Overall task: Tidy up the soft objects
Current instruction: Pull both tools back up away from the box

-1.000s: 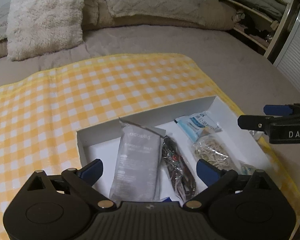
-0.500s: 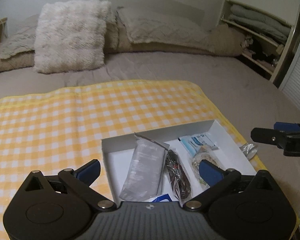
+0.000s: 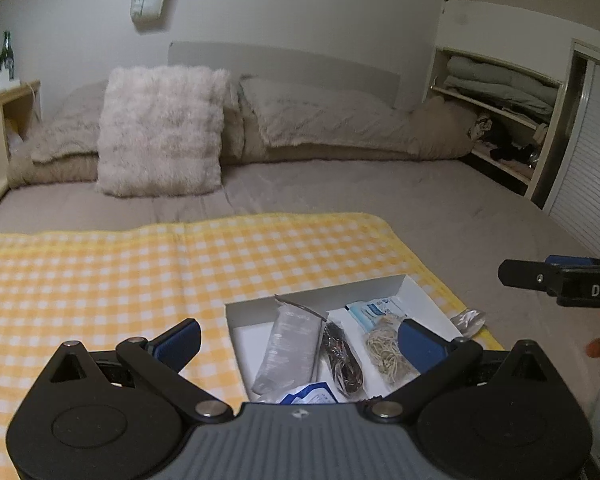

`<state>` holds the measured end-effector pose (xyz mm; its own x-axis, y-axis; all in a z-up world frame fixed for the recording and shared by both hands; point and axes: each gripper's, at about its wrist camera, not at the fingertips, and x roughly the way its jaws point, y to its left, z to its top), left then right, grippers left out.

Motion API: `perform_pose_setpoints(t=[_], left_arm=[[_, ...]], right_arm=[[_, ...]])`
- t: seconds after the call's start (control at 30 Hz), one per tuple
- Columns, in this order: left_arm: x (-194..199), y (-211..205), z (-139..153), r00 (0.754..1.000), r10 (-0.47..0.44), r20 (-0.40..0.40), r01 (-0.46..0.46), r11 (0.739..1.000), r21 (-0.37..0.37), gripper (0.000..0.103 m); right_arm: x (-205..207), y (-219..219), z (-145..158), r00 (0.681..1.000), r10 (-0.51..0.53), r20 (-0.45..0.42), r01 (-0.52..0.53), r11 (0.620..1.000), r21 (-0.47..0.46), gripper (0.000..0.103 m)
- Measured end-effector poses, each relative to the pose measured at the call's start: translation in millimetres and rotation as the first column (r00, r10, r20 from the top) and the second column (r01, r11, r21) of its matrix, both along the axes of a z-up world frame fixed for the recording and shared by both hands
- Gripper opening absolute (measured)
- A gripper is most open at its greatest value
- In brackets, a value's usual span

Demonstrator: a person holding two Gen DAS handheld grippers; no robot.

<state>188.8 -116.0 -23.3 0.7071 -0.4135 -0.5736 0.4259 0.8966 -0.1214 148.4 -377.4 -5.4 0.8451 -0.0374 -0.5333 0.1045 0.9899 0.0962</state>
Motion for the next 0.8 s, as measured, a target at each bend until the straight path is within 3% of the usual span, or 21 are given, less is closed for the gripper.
perform_pose_setpoints(t=[0.3, 0.5, 0.8], left_arm=[[-58, 28, 25, 0.994, 0.055, 0.091, -0.054, 0.998, -0.014, 0.103], [-90, 37, 28, 0.993, 0.105, 0.05, -0.104, 0.994, -0.014, 0.103], [-140, 43, 21, 0.984, 0.146, 0.098, -0.149, 0.989, 0.022, 0.103]], right_arm=[[-46, 15, 17, 0.999, -0.004, 0.053, 0.006, 1.0, -0.028, 0.103], [-89, 26, 19, 0.996, 0.012, 0.083, -0.009, 0.999, -0.044, 0.103], [-141, 44, 9, 0.995, 0.018, 0.101, -0.012, 0.998, -0.055, 0.103]])
